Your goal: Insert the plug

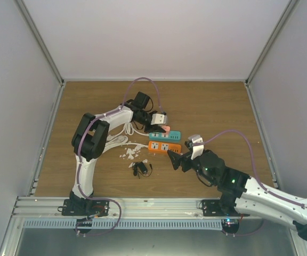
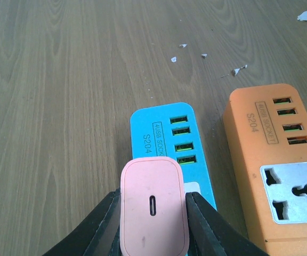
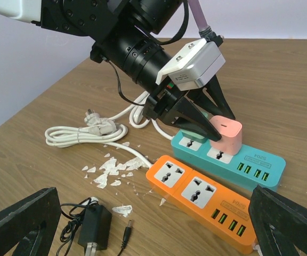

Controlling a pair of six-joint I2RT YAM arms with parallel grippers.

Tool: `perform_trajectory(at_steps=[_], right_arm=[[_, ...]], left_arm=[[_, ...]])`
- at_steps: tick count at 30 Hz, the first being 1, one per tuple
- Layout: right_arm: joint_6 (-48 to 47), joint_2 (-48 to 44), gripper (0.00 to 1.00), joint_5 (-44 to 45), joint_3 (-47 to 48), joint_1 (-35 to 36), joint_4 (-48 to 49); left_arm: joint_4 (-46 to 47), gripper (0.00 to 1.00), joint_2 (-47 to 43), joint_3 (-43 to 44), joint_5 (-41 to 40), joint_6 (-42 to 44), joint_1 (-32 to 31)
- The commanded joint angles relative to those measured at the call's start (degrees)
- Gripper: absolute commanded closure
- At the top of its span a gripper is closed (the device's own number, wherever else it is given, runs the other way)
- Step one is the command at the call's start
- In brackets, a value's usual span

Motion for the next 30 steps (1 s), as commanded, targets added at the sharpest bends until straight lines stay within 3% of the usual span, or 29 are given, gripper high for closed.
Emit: perform_trajectory(at_steps=[1,5,6,7,8,24,28,30], right_arm=[[-0.66,0.0,0.0,-0.07,-0.05,0.65,0.85],[-0.66,0.1,0.0,-0.07,-0.1,0.65,0.86],[-0.7,0.11,0.0,-0.11,-0.1,0.66,0.86],[-0.71,0.18,0.0,-0.06,-0.1,0.67,0.86],[-0.66,0.16,0.0,-0.02,-0.1,0.66,0.72],[-0.75,0.44,0.01,-0.15,-0.01,0.6,0.81],[-0.79,0.49,0.0,-0.08,0.02,0.59,0.69],[-0.67,0.48,0.0,0.0,0.08,0.63,0.68]], left_arm=[[-3.35,1.0,0.24,-1.38,-4.44,-0.38,0.24],[-3.84,0.97,1.34,-0.88,-6.79,-0.51,-0.15],[-3.73,0.88,1.31,-1.13,-6.95,-0.5,-0.29],[-3.16,0.54,0.95,-1.61,-7.19,-0.49,-0.35],[-2.37,0.04,0.53,-2.29,-7.27,-0.23,-0.43],[5.95,0.01,-9.73,-6.14,-1.95,-2.36,-0.32],[9.68,0.01,-14.8,-6.9,1.28,-5.47,0.52],[15.75,0.01,-18.08,-8.5,2.76,-10.16,0.82]])
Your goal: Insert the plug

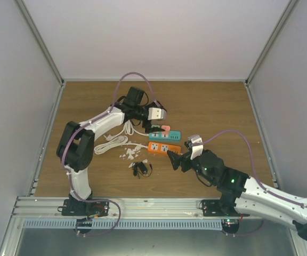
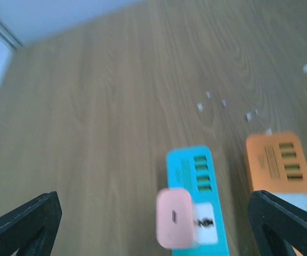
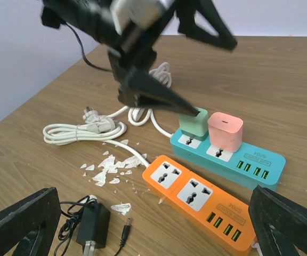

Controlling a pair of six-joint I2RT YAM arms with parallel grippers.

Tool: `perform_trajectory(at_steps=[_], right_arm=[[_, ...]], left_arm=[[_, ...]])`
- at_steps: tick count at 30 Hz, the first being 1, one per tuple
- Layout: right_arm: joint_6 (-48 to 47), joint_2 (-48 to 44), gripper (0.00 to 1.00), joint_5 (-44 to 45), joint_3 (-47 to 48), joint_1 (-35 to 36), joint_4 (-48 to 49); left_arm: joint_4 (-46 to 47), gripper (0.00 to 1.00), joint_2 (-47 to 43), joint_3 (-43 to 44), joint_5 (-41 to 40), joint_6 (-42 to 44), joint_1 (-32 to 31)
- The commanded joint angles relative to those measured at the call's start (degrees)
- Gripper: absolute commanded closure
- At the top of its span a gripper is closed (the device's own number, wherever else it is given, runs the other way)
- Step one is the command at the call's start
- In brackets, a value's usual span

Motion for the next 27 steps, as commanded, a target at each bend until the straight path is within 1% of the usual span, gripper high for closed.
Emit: perform_trajectory(at_steps=[1,3,4,5,6,7,9,12,13,14,15,16,17,18,19,20,23,25,27], right_arm=[[-0.68,-0.14,0.0,0.03,0.08,0.63,0.68],[-0.64,-0.1,0.0,0.01,0.08,0.66,0.71],[-0.56,-0.06,0.0,0.05,0.08,0.64,0.68],[-0.59,0.03,0.0,0.19,0.08,0.63,0.68],[-0.55,0.12,0.0,0.29,0.17,0.64,0.68],[-0.47,0.22,0.01,0.47,0.17,0.61,0.59],[-0.25,0.26,0.0,0.85,0.29,0.62,0.48],[0.68,-0.76,0.0,2.43,0.56,0.66,-0.37],[1.13,-1.7,0.0,3.27,0.48,0.64,-0.7],[1.45,-2.81,0.0,4.44,0.27,0.61,-1.09],[1.69,-4.22,0.0,5.13,-0.08,0.63,-1.22],[1.8,-5.79,0.0,5.62,-0.44,0.63,-1.47],[1.89,-7.25,0.0,5.97,-0.71,0.62,-1.58],[1.98,-8.89,0.0,6.34,-1.02,0.65,-1.63],[2.12,-10.29,0.0,6.74,-1.37,0.61,-1.76],[2.15,-11.65,0.0,7.11,-1.63,0.65,-1.82],[2.42,-14.89,0.0,7.61,-2.21,0.68,-2.23],[2.39,-15.42,0.0,7.68,-2.31,0.64,-2.16],[2.35,-14.95,0.01,7.46,-2.06,0.66,-2.14]], left_arm=[[16.0,0.01,-8.94,-4.21,6.36,-10.32,0.91],[29.69,0.01,-14.39,-9.69,7.02,-19.16,0.98],[36.64,0.01,-16.73,-12.5,5.86,-24.23,0.92],[42.74,0.01,-18.64,-14.07,2.73,-34.01,0.88],[44.28,0.01,-19.53,-13.34,-1.78,-41.84,0.83],[41.41,0.01,-19.26,-9.94,-5.33,-47.5,1.01],[29.29,0.01,-15.47,0.74,-6.38,-54.24,1.45],[9.6,0.01,-4.95,18.37,-4.09,-58.43,1.81],[5.4,0.01,-1.86,22.36,-4.6,-59.51,1.79],[4.35,0.01,-0.39,23.68,-6.01,-61.65,1.76],[6.73,0.01,-0.56,19.96,-9.17,-64.1,1.63],[11.44,0.01,-2.36,14.47,-13.88,-67.47,1.33],[19.24,0.01,-5.95,7.12,-21.37,-70.8,0.86],[25.13,0.01,-8.73,0.62,-25.89,-73.99,0.08],[28.39,0.01,-11.09,-4.57,-31.97,-76.82,-0.92],[30.63,0.01,-12.79,-8.94,-40.06,-79.07,-1.99],[33.17,0.01,-15.92,-16.94,-55.41,-80.57,-7.08],[32.53,0.01,-15.96,-19.49,-61.09,-82.0,-9.7],[33.98,0.01,-15.32,-21.82,-62.04,-82.51,-11.07]])
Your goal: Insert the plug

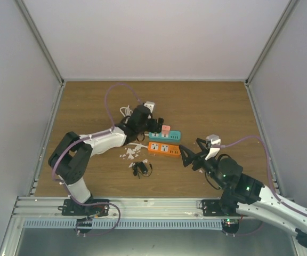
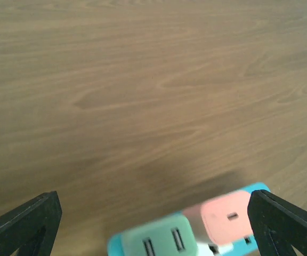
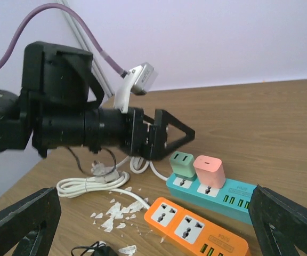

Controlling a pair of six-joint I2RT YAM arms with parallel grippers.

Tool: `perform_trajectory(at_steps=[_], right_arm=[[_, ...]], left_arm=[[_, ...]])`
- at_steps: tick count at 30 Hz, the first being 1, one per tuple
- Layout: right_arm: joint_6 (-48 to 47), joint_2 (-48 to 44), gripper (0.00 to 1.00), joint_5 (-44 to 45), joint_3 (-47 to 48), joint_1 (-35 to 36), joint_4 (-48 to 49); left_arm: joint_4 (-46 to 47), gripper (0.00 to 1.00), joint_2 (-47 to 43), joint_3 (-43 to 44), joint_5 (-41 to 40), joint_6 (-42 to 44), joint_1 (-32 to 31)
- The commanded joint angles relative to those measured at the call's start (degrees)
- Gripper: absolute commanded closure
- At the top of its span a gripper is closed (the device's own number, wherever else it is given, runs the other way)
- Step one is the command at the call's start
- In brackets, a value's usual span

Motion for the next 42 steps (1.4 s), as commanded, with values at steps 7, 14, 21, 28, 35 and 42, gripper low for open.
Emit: perform_trajectory(at_steps=[7,14,21,28,35,42], right_arm=[[0.78,1.76,0.0,1.91,-0.33,0.62,-0.35],[0.47,3.57,0.0,1.52,-0.11,0.57,-0.01],[0.34,4.44,0.0,1.09,-0.01,0.64,0.07],[0.25,4.38,0.0,0.85,0.03,0.65,0.01],[0.36,4.26,0.0,0.81,-0.06,0.7,-0.01],[0.3,4.29,0.0,0.72,-0.06,0.63,-0.12]], left_arm=[[15.36,0.01,1.2,-6.47,-20.85,-6.92,-7.09],[25.35,0.01,4.28,-9.03,-17.42,-3.86,-8.26],[29.24,0.01,3.89,-9.92,-18.99,-0.14,-10.44],[28.17,0.01,5.02,-9.88,-19.05,-1.7,-11.03],[26.94,0.01,9.66,-10.85,-20.45,-6.26,-12.11],[27.81,0.21,13.27,-9.47,-22.46,-4.27,-13.31]])
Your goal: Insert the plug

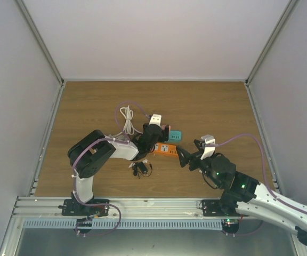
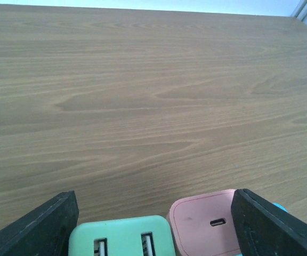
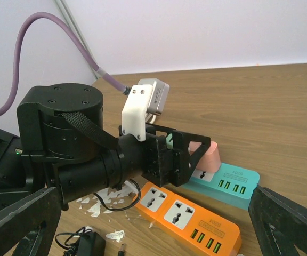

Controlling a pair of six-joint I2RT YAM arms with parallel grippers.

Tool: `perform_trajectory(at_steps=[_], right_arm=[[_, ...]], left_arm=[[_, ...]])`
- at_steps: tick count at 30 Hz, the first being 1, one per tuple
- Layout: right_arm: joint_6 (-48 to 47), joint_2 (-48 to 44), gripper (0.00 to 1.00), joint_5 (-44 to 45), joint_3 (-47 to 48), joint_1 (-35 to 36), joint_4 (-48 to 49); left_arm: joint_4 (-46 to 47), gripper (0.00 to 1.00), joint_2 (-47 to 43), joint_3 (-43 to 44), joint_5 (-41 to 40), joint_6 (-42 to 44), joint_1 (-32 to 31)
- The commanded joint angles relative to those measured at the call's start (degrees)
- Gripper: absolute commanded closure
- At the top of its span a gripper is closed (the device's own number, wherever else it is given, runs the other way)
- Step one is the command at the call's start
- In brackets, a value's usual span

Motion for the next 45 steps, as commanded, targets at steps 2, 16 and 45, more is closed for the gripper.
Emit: perform_trajectory(at_steps=[2,16,45], right_arm=[[0.01,-0.22,0.0,0.26,0.03,0.65,0.4],[0.01,0.55,0.0,0.1,0.09,0.63,0.66],[0.01,0.58,0.0,0.06,0.29,0.59,0.47]], left_arm=[[-0.04,0.26,2.08,0.25,-2.35,0.88,-1.53],[-7.57,0.27,-11.53,1.26,-8.68,6.24,-3.39],[-3.01,0.54,-3.81,-1.83,-7.1,2.39,-6.26]])
